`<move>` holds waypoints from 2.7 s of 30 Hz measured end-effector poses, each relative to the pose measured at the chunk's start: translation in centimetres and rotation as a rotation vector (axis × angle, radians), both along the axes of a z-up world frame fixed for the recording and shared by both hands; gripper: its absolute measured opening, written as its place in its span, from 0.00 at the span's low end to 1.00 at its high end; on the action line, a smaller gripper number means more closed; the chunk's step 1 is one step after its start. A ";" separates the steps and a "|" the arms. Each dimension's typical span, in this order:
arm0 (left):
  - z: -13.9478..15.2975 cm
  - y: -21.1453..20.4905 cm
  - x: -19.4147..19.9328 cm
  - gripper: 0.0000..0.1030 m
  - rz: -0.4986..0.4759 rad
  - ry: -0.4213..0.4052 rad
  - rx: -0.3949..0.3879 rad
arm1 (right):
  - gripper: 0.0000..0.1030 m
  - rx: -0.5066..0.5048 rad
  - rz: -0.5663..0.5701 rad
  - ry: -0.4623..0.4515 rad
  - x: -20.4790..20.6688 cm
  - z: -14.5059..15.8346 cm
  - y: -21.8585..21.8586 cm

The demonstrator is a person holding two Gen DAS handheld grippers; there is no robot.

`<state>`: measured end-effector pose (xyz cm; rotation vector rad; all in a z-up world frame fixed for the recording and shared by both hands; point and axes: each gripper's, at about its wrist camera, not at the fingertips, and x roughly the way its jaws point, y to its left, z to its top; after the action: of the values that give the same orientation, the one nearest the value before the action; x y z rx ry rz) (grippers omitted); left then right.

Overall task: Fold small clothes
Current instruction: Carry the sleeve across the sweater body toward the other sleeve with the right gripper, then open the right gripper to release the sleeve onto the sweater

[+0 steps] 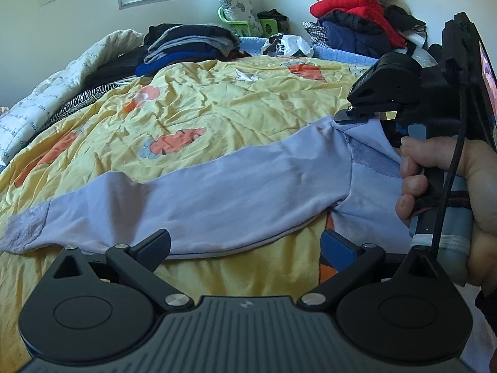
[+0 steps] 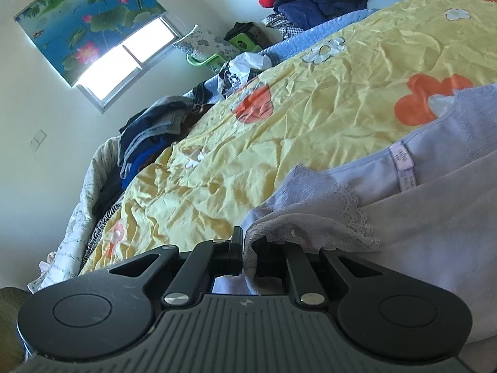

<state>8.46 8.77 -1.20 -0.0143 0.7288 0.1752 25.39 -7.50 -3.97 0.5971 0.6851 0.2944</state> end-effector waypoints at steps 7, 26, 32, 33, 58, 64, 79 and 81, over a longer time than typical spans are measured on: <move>-0.2 0.4 0.0 1.00 0.007 0.006 -0.009 | 0.22 -0.015 0.040 0.001 0.0 0.0 1.3; -0.9 1.3 0.1 1.00 0.040 0.036 -0.017 | 0.36 -0.504 0.290 -0.122 -1.1 3.1 8.5; -0.8 1.4 0.1 1.00 0.049 0.036 -0.017 | 0.42 -0.568 0.345 -0.167 -1.3 4.3 10.1; -0.8 1.5 0.1 1.00 0.050 0.036 -0.018 | 0.42 -0.538 0.339 -0.147 -0.9 4.2 9.8; -0.1 3.0 -1.2 1.00 0.105 0.024 -0.016 | 0.58 -0.065 0.371 0.047 -1.2 1.7 7.0; 0.3 3.9 -1.9 1.00 0.133 0.012 -0.017 | 0.59 -0.142 0.373 0.032 -2.4 2.5 7.0; 0.6 6.6 -3.1 1.00 0.211 0.011 -0.022 | 0.59 -0.251 0.327 -0.177 -10.8 5.7 2.8; 0.7 7.0 -3.4 1.00 0.217 0.009 -0.025 | 0.59 -0.236 0.327 -0.166 -11.4 5.3 2.6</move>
<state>5.02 15.72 -0.49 -0.1172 0.7378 0.3739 14.03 -4.89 1.36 0.2304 0.6440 0.5524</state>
